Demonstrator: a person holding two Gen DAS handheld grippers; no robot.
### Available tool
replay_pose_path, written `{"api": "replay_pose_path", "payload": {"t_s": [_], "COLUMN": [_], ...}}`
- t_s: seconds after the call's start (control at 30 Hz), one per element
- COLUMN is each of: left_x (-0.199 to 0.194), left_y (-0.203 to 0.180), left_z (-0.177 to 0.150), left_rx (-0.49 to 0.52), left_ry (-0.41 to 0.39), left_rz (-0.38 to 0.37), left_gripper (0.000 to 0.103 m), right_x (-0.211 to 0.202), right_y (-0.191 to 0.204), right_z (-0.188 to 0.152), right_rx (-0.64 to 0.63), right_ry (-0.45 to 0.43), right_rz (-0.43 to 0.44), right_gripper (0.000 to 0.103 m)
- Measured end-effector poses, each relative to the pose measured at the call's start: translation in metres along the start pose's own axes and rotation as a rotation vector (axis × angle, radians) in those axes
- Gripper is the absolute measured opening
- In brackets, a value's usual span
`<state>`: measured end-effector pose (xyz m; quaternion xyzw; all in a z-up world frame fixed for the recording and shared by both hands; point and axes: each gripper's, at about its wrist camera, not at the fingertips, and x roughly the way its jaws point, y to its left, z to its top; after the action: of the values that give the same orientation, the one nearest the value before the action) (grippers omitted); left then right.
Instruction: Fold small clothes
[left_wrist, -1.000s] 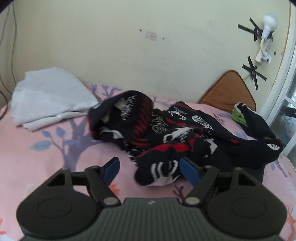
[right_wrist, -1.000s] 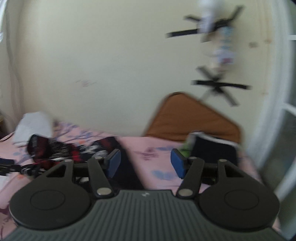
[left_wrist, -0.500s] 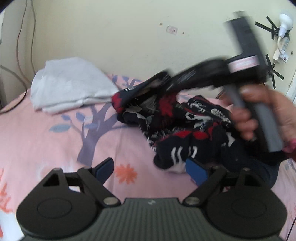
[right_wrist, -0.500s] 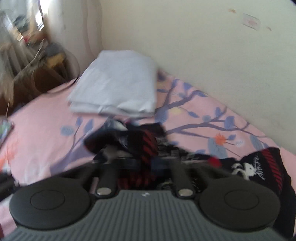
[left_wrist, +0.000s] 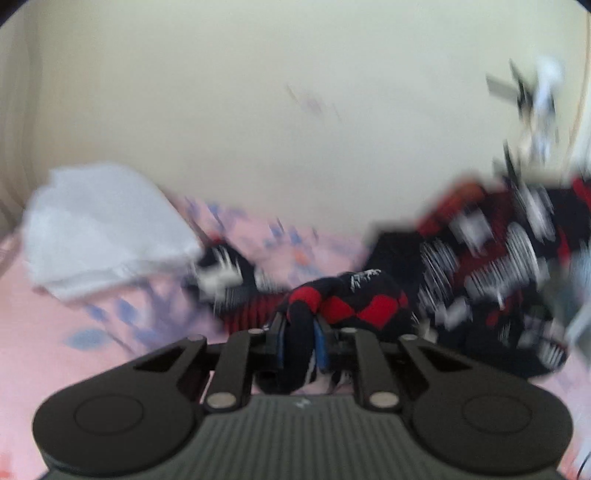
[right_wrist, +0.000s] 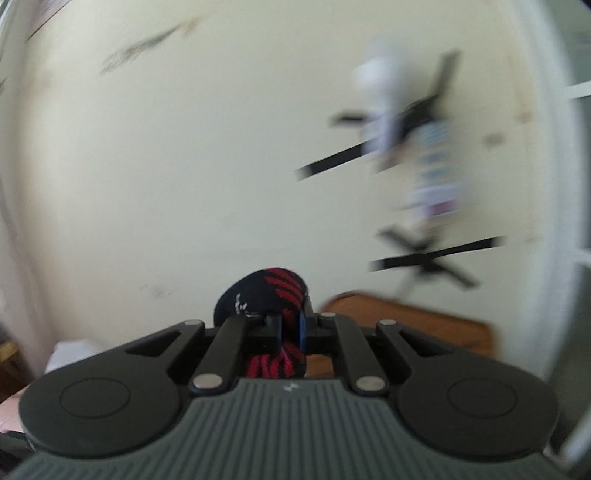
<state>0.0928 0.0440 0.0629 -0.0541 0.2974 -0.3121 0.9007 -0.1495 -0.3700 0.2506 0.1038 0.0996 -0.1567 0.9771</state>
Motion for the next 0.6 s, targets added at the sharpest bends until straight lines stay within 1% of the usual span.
{"api": "replay_pose_path", "payload": {"t_s": [0.03, 0.1, 0.17, 0.23, 0.3, 0.33, 0.37, 0.4, 0.43, 0.47, 0.5, 0.53, 0.57, 0.6], "left_x": [-0.02, -0.053, -0.079, -0.099, -0.109, -0.112, -0.113, -0.115, -0.116, -0.119, -0.125, -0.13, -0.133, -0.135], "left_y": [0.011, 0.026, 0.029, 0.023, 0.02, 0.019, 0.019, 0.021, 0.02, 0.025, 0.028, 0.033, 0.034, 0.031], "left_z": [0.009, 0.016, 0.013, 0.0, -0.02, -0.031, -0.042, -0.051, -0.053, -0.053, -0.051, -0.046, -0.041, -0.035], "left_rx": [-0.031, -0.079, -0.059, 0.004, 0.064, 0.083, 0.098, 0.104, 0.098, 0.082, 0.055, 0.019, -0.001, -0.004], "left_ry": [-0.037, -0.061, -0.08, -0.083, -0.029, 0.004, 0.032, 0.042, 0.034, 0.02, 0.006, -0.02, -0.045, -0.067], "left_rz": [0.001, -0.035, -0.001, 0.018, -0.007, -0.001, 0.023, 0.054, 0.077, 0.089, 0.095, 0.094, 0.092, 0.09], "left_gripper": [0.013, 0.013, 0.013, 0.013, 0.015, 0.02, 0.032, 0.04, 0.05, 0.052, 0.052, 0.056, 0.062, 0.064], "right_x": [-0.018, -0.05, -0.078, -0.091, -0.103, -0.107, -0.108, -0.108, -0.107, -0.108, -0.108, -0.112, -0.116, -0.118], "right_y": [-0.009, -0.025, -0.038, -0.049, -0.066, -0.077, -0.088, -0.098, -0.108, -0.117, -0.122, -0.124, -0.121, -0.117], "right_z": [0.001, -0.002, -0.017, -0.043, -0.076, -0.099, -0.12, -0.143, -0.165, -0.185, -0.199, -0.209, -0.211, -0.208], "right_rx": [0.013, 0.037, 0.061, 0.093, 0.147, 0.173, 0.189, 0.197, 0.213, 0.231, 0.235, 0.222, 0.197, 0.167], "right_ry": [-0.023, -0.056, -0.063, -0.035, 0.05, 0.118, 0.194, 0.287, 0.38, 0.456, 0.504, 0.524, 0.517, 0.5], "right_rz": [-0.013, -0.026, -0.037, -0.062, -0.082, -0.102, -0.14, -0.197, -0.26, -0.303, -0.326, -0.357, -0.379, -0.389], "right_gripper": [0.011, 0.011, 0.011, 0.011, 0.011, 0.015, 0.018, 0.035, 0.054, 0.058, 0.057, 0.057, 0.057, 0.057]}}
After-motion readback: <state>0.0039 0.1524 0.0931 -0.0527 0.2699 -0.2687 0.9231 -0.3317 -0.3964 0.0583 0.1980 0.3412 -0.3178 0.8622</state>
